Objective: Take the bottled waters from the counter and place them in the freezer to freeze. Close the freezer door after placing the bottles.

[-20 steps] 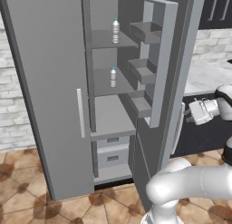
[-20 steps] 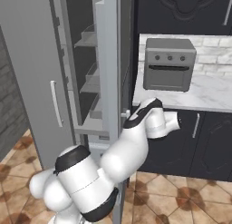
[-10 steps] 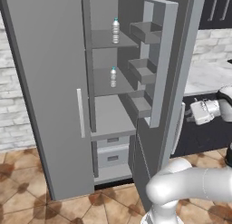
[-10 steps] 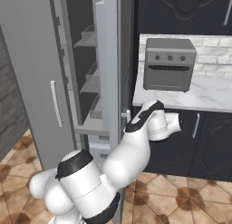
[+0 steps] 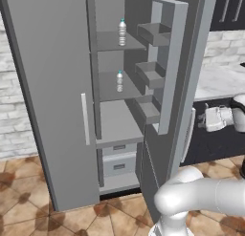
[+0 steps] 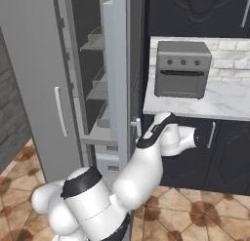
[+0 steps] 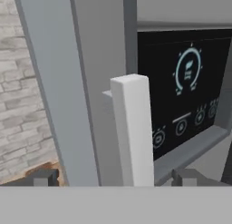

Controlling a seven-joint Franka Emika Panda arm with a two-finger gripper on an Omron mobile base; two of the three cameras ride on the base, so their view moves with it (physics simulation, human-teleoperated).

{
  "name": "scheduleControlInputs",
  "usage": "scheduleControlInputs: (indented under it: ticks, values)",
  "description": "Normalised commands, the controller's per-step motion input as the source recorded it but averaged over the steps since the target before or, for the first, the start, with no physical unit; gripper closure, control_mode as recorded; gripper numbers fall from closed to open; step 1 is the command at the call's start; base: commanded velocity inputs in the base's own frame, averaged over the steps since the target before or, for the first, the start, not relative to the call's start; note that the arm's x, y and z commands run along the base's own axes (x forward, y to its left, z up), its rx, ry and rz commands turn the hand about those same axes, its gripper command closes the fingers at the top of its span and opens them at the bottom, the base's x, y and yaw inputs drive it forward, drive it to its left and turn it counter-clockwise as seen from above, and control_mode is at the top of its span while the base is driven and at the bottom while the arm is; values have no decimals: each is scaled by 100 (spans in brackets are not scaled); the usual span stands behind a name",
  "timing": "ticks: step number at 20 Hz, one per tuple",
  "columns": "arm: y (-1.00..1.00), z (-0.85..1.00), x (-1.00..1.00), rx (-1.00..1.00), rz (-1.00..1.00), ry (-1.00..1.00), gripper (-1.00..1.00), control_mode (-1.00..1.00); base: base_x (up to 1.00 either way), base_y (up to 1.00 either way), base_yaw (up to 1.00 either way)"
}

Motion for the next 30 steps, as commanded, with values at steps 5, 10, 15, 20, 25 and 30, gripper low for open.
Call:
scheduleControlInputs:
  ticks: [5,10,15,20,25,30]
  values:
    - [-3,-5,28,0,0,-2,-100,-100,0,0,0]
    - [-2,-7,32,0,1,0,-100,-100,0,0,0]
    - [-6,-15,41,0,1,0,-100,-100,0,0,0]
    - [0,-7,5,0,8,0,-100,-100,0,0,0]
    - [37,-3,0,0,16,0,-100,-100,0,0,0]
    - [85,0,0,0,6,0,-100,-100,0,0,0]
